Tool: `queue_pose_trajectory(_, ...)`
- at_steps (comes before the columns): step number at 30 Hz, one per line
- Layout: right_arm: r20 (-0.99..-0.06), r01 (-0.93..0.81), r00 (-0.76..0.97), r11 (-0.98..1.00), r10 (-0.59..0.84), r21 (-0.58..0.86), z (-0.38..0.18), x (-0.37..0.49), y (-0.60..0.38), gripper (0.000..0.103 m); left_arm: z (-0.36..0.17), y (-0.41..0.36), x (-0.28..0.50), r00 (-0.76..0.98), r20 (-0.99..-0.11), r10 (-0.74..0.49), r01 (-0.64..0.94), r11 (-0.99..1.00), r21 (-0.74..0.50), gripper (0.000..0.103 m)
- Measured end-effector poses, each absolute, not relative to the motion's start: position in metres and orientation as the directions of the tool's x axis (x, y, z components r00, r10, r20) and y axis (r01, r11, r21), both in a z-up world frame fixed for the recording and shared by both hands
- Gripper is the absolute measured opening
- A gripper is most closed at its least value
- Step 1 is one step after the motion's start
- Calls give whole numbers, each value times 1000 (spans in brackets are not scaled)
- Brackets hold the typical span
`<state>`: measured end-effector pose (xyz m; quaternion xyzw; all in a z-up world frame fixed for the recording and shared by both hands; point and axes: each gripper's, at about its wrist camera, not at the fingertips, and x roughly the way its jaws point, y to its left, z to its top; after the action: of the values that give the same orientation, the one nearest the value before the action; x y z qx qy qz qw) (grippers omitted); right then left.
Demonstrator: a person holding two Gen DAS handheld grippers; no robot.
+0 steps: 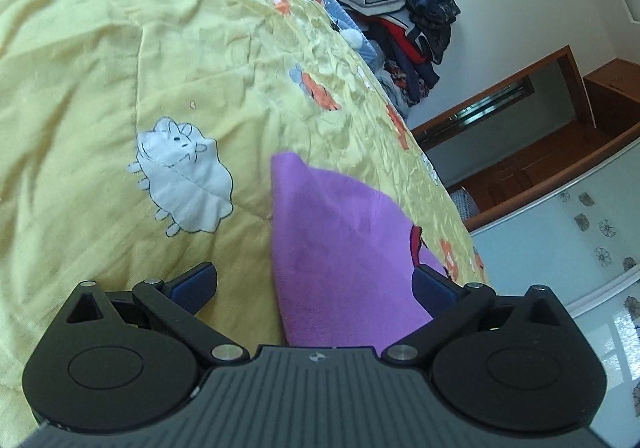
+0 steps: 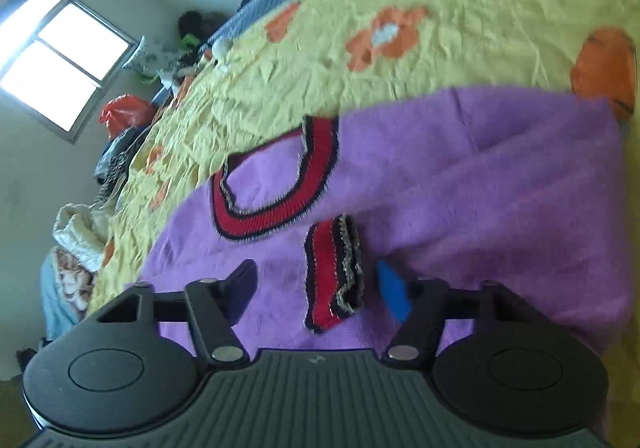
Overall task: Fold small clothes
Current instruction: 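Grasp the folded sleeve cuff with the right tool while the left tool grips the sweater edge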
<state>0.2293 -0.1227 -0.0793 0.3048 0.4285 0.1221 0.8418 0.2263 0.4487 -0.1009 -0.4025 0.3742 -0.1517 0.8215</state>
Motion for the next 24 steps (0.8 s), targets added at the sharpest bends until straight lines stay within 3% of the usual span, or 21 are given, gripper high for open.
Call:
queue_pose_trajectory(1, -658, 61, 596, 791, 461, 609, -80, 231, -119, 22, -102, 450, 228, 673, -488, -556, -50, 623, -780, 102)
queue_pose_trajectory(2, -673, 73, 580, 794, 458, 603, -82, 233, -116, 9, -103, 452, 229, 670, -484, -563, -52, 615, -787, 102)
queue_pose_trajectory(3, -683, 68, 572, 803, 455, 592, -86, 235, -111, 6, -103, 454, 231, 667, -481, -569, -56, 605, -794, 103)
queue_pose_trajectory(6, -685, 30, 589, 835, 429, 550, -82, 235, -100, 4, -99, 457, 235, 666, -493, -559, -84, 601, -795, 102)
queue_pose_trajectory(12, -538, -86, 681, 784, 497, 615, -23, 222, -86, 4, -86, 442, 248, 631, -542, -555, -80, 649, -757, 102)
queue_pose_trajectory(17, -450, -153, 754, 794, 479, 589, 33, 209, -94, 4, -78, 427, 258, 609, -569, -553, -68, 678, -732, 102)
queue_pose_trajectory(24, -499, -15, 794, 832, 347, 554, 11, 193, -160, 4, -66, 410, 265, 594, -610, -524, -49, 733, -678, 103)
